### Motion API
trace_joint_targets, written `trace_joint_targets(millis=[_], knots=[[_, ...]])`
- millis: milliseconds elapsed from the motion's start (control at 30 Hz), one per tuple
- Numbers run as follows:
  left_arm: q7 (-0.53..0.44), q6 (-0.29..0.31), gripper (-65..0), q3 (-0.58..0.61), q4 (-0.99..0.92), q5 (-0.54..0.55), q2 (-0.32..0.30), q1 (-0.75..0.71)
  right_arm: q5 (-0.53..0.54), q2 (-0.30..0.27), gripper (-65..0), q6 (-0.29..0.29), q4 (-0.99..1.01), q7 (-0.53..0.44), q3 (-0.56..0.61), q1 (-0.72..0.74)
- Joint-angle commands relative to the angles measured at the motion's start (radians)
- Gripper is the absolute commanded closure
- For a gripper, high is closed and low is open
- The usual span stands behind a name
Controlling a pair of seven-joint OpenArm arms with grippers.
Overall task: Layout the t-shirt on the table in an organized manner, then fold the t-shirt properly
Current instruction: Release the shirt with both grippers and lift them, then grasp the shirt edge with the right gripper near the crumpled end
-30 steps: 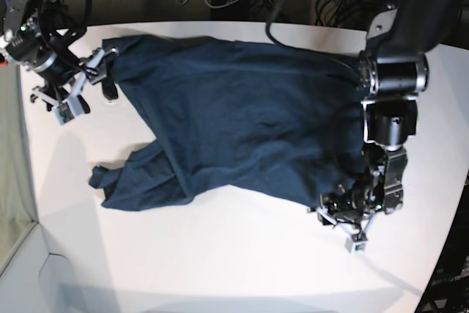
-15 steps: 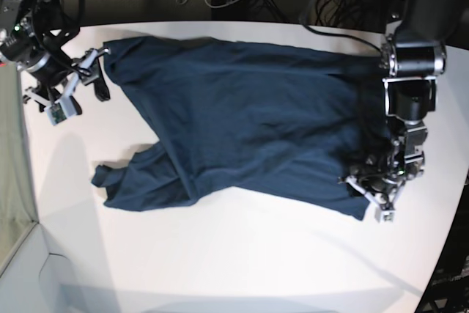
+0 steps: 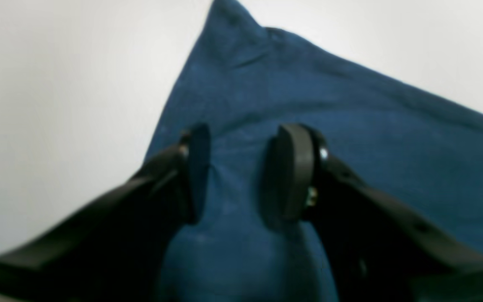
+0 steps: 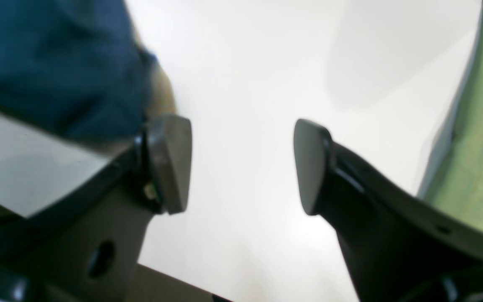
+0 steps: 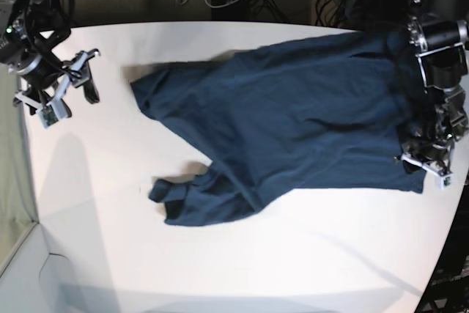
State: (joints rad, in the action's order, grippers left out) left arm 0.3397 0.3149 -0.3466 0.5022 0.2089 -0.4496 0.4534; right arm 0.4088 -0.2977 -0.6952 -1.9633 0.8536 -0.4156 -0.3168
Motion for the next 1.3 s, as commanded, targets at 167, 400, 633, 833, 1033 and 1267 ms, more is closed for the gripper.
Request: trace_joint_targets(millis=[167, 400, 633, 833, 1033, 1267], knots=[[0.327, -0.024, -26.6, -0.099, 0.273, -0.038, 0.053, -0.029, 0.015, 0.007, -38.5, -0.003, -0.015, -0.020, 0.067, 0.072], [0.414, -0.029, -26.6, -0.110, 0.438, -0.045, 0.134, -0.046, 0.015, 0.009, -38.5, -0.003, -0.012, -0.018, 0.200, 0.170], [0.408, -0.029, -26.6, -0.110, 0.441, -0.045, 0.142, -0.086, 0.015, 0.039, -38.5, -0.003, 0.183, 0.063, 0.301, 0.338], [0.402, -0.029, -26.6, -0.111, 0.431, -0.045, 0.131, -0.118, 0.015, 0.105, -38.5, -0.003, 0.367, 0.065, 0.303, 0.477], [0.402, -0.029, -26.6, -0.107, 0.431, -0.045, 0.143, -0.140, 0.015, 0.150, -38.5, -0.003, 0.548, 0.062, 0.311, 0.620], [0.402, -0.029, -26.6, -0.111, 0.431, -0.045, 0.151, -0.149, 0.017, 0.116, -38.5, -0.003, 0.625, 0.062, 0.467, 0.581]])
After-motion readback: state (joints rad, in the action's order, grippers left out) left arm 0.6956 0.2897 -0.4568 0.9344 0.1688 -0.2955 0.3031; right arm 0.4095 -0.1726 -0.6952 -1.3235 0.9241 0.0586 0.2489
